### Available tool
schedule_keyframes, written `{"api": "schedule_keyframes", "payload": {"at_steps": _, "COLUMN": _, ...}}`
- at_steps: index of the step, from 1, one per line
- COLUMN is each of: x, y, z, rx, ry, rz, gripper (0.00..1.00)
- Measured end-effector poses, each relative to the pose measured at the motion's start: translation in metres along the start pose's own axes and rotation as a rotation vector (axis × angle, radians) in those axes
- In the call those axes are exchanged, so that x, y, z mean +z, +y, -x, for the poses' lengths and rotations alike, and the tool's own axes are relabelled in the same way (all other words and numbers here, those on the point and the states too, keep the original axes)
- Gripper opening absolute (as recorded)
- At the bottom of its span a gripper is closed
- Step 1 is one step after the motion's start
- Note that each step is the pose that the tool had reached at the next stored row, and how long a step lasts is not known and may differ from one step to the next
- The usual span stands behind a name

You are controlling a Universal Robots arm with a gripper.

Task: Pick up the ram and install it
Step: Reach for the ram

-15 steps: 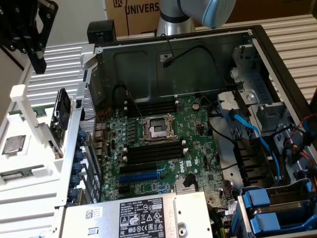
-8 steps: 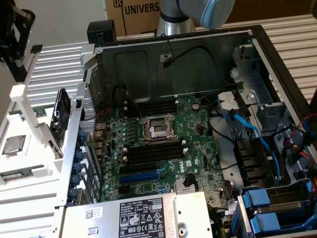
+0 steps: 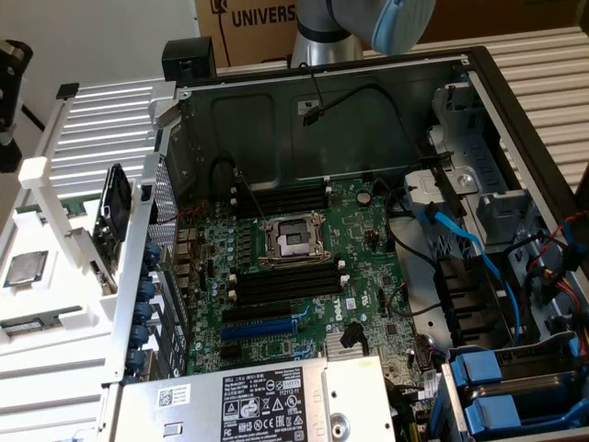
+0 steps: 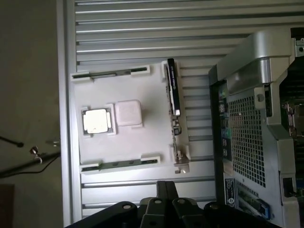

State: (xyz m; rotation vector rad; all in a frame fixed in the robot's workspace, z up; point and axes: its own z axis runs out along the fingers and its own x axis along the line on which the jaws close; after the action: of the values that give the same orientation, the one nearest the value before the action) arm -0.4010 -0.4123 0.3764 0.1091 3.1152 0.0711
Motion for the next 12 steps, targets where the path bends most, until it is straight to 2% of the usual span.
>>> {"api": "schedule_keyframes", "payload": {"at_steps": 2, "x": 0.0017, "y": -0.0025, "z": -0.007, "rx": 0.0, "ry": 0.0002, "rz": -0.0001, "gripper": 0.11}}
{"api": "schedule_keyframes", "payload": {"at_steps": 5, "x": 0.0021, "y": -0.0024, "z": -0.01, "rx": 0.0, "ry": 0.0, "rz": 0.0, "gripper": 0.11}}
{"api": "schedule_keyframes", "payload": {"at_steps": 6, "x": 0.002, "y": -0.0025, "z": -0.017, "rx": -0.001, "ry": 0.0, "rz": 0.0, "gripper": 0.11}}
{"api": "schedule_keyframes", "payload": {"at_steps": 8, "x": 0.0018, "y": -0.0029, "z": -0.023, "rx": -0.001, "ry": 0.0001, "rz": 0.0, "gripper": 0.11}}
{"api": "schedule_keyframes", "payload": {"at_steps": 12, "x": 0.0024, "y": 0.0008, "z": -0.033, "rx": -0.001, "ry": 0.0, "rz": 0.0001, "gripper": 0.11}}
